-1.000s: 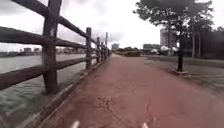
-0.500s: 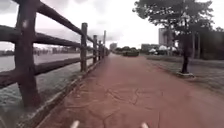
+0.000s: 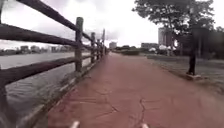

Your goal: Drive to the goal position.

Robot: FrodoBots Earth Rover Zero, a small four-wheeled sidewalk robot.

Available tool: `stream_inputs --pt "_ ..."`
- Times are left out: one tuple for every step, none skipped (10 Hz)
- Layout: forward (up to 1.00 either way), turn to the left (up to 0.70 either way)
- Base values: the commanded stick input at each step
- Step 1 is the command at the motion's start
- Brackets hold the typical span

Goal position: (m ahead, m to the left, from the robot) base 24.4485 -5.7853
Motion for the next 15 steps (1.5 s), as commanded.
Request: stream_inputs --pt "0.7 0.0" --pt "0.7 0.0" --pt "0.7 0.0" --pt "0.7 0.0" --pt "0.7 0.0" --pt "0.7 0.0" --pt "0.7 0.0" --pt "0.7 0.0" --pt "0.7 0.0" --pt "0.7 0.0" --pt "0.7 0.0" --pt "0.7 0.0" --pt "0.7 0.0" --pt "0.7 0.0" --pt "0.7 0.0"
